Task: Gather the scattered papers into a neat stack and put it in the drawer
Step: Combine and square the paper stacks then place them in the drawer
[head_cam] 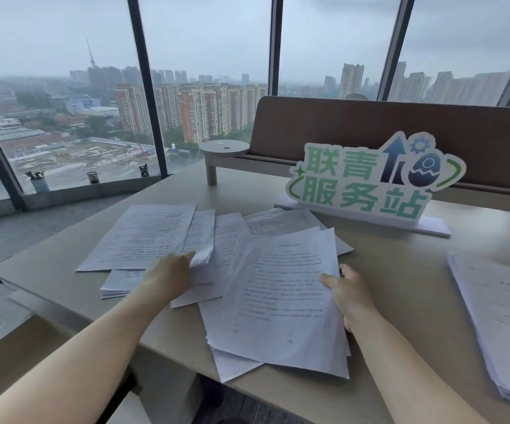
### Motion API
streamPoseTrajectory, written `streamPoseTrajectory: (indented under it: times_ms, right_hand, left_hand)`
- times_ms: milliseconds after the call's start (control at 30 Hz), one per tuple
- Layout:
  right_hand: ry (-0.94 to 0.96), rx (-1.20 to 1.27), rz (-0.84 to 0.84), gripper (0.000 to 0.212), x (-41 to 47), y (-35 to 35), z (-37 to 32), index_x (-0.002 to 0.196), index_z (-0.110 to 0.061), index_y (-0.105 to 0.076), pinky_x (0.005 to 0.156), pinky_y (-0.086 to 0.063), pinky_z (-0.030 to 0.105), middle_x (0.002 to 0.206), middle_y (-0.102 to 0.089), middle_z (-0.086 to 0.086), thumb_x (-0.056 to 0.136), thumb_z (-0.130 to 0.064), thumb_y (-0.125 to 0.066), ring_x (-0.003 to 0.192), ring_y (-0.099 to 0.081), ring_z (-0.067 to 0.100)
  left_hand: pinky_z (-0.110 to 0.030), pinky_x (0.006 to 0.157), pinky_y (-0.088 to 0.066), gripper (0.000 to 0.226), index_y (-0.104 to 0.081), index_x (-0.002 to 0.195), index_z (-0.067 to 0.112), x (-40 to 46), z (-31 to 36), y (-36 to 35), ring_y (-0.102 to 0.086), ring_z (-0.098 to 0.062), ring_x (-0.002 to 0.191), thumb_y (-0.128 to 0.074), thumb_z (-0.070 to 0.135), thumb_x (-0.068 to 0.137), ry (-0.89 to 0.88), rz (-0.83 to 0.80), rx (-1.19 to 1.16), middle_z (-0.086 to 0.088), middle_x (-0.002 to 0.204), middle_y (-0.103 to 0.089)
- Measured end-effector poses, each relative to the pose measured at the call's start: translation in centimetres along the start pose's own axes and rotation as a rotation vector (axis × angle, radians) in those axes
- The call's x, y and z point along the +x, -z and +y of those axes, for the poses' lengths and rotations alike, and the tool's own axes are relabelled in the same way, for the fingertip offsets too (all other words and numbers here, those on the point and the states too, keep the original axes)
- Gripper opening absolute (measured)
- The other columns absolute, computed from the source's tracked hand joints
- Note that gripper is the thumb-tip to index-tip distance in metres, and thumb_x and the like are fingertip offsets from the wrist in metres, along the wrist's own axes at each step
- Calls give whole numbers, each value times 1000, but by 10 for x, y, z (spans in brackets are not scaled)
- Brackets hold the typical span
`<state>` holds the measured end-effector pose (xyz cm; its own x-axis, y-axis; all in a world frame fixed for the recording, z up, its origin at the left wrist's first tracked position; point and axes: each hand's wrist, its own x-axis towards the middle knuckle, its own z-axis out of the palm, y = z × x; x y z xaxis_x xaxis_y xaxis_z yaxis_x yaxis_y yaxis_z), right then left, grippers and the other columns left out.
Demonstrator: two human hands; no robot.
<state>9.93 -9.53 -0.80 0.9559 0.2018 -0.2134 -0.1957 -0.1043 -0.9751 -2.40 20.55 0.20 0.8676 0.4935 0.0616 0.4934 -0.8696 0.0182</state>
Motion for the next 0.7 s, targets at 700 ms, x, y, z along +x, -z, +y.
streamPoseTrajectory:
  times_ms: [700]
  right_hand:
    - [25,-8,11,9,-1,0,4,100,-6,-62,83,-57,57,97,-73,13,91,-5,-60,88,-72,35]
  left_hand:
    - [-34,104,-39,77,-22,147,44,11,-39,8,-45,-21,131,-53,24,80,-197,-260,-50,7,151,-40]
